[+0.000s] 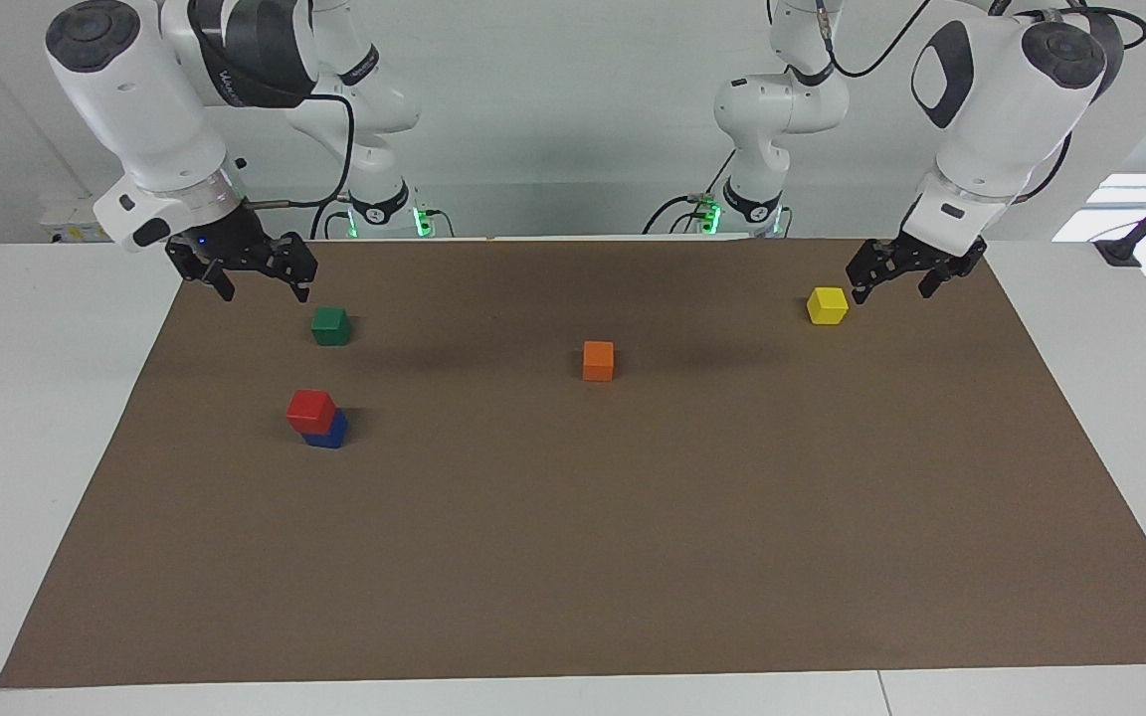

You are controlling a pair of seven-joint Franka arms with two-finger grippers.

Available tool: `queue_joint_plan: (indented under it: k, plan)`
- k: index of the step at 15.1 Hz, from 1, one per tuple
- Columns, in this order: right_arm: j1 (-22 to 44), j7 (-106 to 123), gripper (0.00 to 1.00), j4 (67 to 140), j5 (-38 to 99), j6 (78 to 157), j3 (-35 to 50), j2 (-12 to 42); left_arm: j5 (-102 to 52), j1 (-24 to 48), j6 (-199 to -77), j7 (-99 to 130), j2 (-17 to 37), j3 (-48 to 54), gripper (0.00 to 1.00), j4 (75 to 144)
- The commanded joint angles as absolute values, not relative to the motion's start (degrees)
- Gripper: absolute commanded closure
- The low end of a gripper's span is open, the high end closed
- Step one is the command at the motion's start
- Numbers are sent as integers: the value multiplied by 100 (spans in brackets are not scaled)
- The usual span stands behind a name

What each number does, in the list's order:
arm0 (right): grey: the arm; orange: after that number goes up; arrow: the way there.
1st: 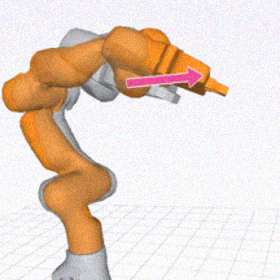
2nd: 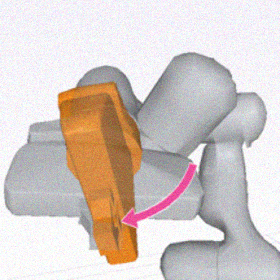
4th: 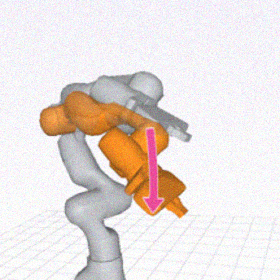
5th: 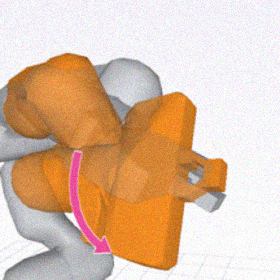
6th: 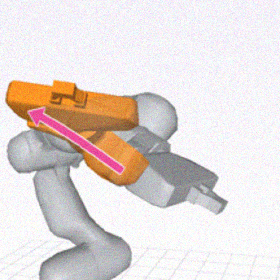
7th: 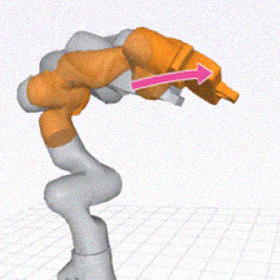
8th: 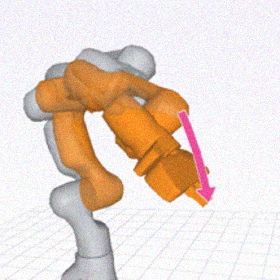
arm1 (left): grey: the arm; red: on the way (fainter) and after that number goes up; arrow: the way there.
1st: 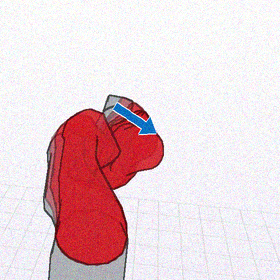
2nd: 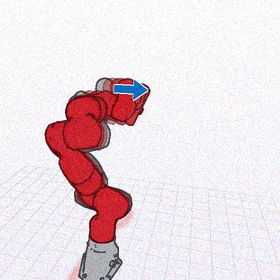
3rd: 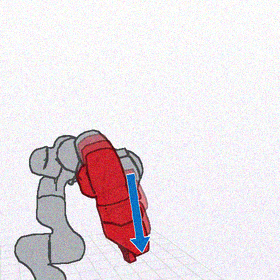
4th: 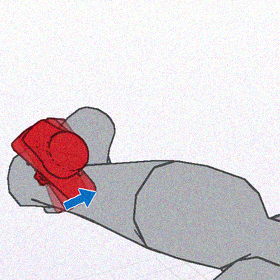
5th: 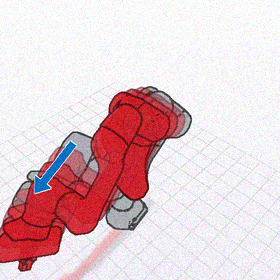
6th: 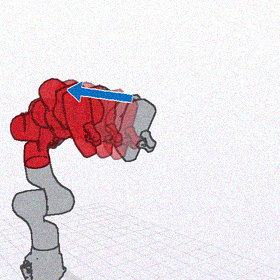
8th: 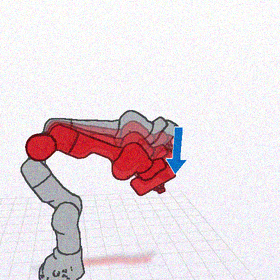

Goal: Transfer red block to right arm and stack on blue block

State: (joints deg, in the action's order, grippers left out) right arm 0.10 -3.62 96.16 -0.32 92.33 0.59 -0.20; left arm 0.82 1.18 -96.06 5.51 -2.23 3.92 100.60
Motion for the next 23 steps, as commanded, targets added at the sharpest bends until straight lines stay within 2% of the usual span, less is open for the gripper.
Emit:
queue_joint_plan:
  k: [1,23]
  plan:
    - [-62,-237,0,9475,9,9149,70,62,18,123,-9624,510,-299,352,0,10107]
    - [-202,-255,0,9483,-35,9167,70,53,18,123,-9624,510,-299,352,0,10108]
